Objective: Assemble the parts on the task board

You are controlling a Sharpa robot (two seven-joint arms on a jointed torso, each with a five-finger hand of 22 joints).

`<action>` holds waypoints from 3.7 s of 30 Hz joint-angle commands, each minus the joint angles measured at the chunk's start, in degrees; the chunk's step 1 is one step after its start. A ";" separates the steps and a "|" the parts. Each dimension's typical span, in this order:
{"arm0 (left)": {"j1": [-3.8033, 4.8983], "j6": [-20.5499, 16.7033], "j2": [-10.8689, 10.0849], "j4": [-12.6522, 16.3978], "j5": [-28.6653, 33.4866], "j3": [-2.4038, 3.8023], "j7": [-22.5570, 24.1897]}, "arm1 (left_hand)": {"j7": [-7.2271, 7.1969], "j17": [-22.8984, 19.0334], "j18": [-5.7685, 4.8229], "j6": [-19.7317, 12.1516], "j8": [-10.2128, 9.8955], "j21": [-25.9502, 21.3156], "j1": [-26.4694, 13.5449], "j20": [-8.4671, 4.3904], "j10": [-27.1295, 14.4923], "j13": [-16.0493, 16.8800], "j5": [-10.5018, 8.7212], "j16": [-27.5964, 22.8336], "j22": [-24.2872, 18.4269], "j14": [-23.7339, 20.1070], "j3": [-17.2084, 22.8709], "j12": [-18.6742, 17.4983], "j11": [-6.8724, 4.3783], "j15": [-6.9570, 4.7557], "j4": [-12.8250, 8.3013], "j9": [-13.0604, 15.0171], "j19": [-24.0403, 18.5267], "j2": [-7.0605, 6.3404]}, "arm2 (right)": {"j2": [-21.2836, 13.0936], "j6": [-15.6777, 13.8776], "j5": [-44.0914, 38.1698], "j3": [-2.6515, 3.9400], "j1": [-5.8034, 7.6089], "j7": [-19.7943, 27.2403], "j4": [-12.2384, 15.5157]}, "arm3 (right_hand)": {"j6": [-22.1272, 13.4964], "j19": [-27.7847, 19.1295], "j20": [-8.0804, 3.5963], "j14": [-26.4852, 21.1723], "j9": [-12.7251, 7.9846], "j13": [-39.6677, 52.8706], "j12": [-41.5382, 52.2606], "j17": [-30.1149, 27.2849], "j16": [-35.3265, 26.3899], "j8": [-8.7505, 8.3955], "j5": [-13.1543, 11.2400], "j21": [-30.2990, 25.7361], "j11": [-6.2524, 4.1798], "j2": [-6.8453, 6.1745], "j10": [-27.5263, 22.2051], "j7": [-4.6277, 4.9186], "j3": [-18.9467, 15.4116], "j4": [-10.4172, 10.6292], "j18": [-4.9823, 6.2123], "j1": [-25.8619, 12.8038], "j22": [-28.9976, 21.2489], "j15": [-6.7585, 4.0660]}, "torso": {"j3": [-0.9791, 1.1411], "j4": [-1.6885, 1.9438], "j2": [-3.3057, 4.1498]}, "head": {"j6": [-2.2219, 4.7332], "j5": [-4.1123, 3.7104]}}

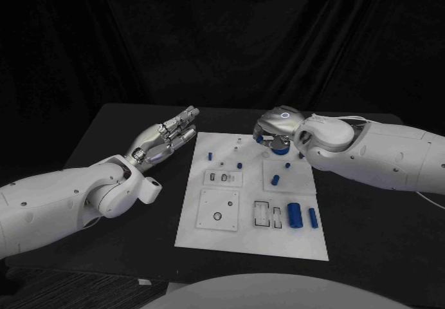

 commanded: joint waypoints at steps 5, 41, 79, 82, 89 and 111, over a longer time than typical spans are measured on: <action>0.08 0.39 0.41 -0.08 -0.05 0.05 5.47 | 0.42 -0.07 1.00 0.22 0.23 -0.33 0.79 0.55 0.01 -0.06 0.28 -0.21 -0.09 0.08 0.47 -0.38 0.57 0.46 0.11 0.09 0.14 -0.02 | 3.97 -0.55 8.08 0.33 0.48 -0.57 -4.13 | 0.15 0.59 -0.12 0.56 -0.10 0.07 -0.47 1.30 1.28 -0.50 -1.04 0.70 -0.42 0.18 1.30 0.73 0.13 0.58 -0.50 -0.46 0.82 0.06 | 0.06 0.31 0.47 | 0.68 -0.34; 0.08 0.83 0.83 -0.31 -0.05 0.05 5.23 | 0.58 -0.07 1.00 0.64 0.31 -0.33 0.90 0.73 0.01 -0.06 0.41 -0.21 -0.09 0.08 0.75 -0.38 0.76 0.54 0.09 0.14 0.14 0.01 | 10.80 4.52 9.85 0.51 -0.38 -0.90 -12.85 | -1.90 0.30 0.48 -0.35 -0.46 -0.01 -0.63 3.47 3.62 -2.51 -2.15 1.88 0.42 -0.77 -1.64 1.38 0.83 1.39 -0.74 -0.31 3.06 0.74 | -0.12 0.99 1.10 | 0.10 -0.70; 0.07 1.75 1.74 -1.28 -0.05 0.05 4.81 | 1.38 -0.07 1.02 2.49 0.67 -0.33 1.09 1.17 0.01 -0.06 0.46 -0.21 -0.09 0.08 1.57 -0.38 1.65 0.94 0.02 0.39 0.14 0.06 | 12.54 7.20 9.85 0.51 -1.60 -0.97 -15.29 | -10.12 -2.19 1.35 -3.43 -2.41 0.01 -0.60 1.27 2.20 -2.77 -2.90 -0.29 1.20 -2.25 -8.83 0.79 0.93 2.94 -0.25 -1.44 2.45 1.58 | -0.21 0.96 0.98 | -0.88 -0.31; 0.06 1.79 1.78 -1.35 -0.05 0.05 4.79 | 1.47 -0.07 1.02 2.85 0.74 -0.33 1.09 1.20 0.01 -0.06 0.46 -0.21 -0.09 0.08 1.65 -0.38 1.74 1.02 0.02 0.44 0.14 0.05 | 12.54 7.24 9.85 0.51 -1.62 -0.89 -15.32 | -10.76 -2.28 1.41 -3.55 -2.52 0.04 -0.56 1.33 2.31 -2.76 -2.96 -0.40 1.24 -2.33 -9.39 0.56 0.71 3.03 -0.24 -1.59 2.50 1.60 | -0.17 1.00 1.01 | -0.82 -0.25; 0.06 1.84 1.75 -1.43 -0.05 0.05 4.68 | 1.56 -0.07 1.03 3.16 0.81 -0.33 1.09 1.23 0.01 -0.06 0.45 -0.21 -0.09 0.08 1.73 -0.38 1.85 1.08 0.02 0.47 0.14 0.04 | 12.21 4.15 9.85 0.51 -1.64 -0.95 -15.42 | -16.20 -3.19 1.86 -4.85 -2.84 0.08 -0.58 -0.06 1.54 -2.81 -3.36 -1.75 1.84 -2.39 -14.53 -1.31 -1.94 2.71 -0.06 -2.02 2.28 2.09 | -0.17 1.01 1.00 | -0.63 -0.04; 0.02 1.53 0.74 -1.22 -0.05 0.04 4.42 | 1.68 -0.07 1.04 3.49 0.90 -0.33 1.11 1.29 0.01 -0.06 0.45 -0.21 -0.09 0.08 1.84 -0.38 1.98 1.19 -0.01 0.52 0.14 -0.04 | -6.13 2.70 9.85 0.42 4.16 -4.77 0.79 | -16.83 -6.85 1.88 -8.11 -2.53 0.58 0.24 -4.49 -2.22 -2.47 -2.49 -8.24 1.17 -0.36 -11.59 0.07 -5.07 2.23 1.11 -0.98 -1.41 1.98 | -0.99 0.42 0.25 | 2.21 -0.76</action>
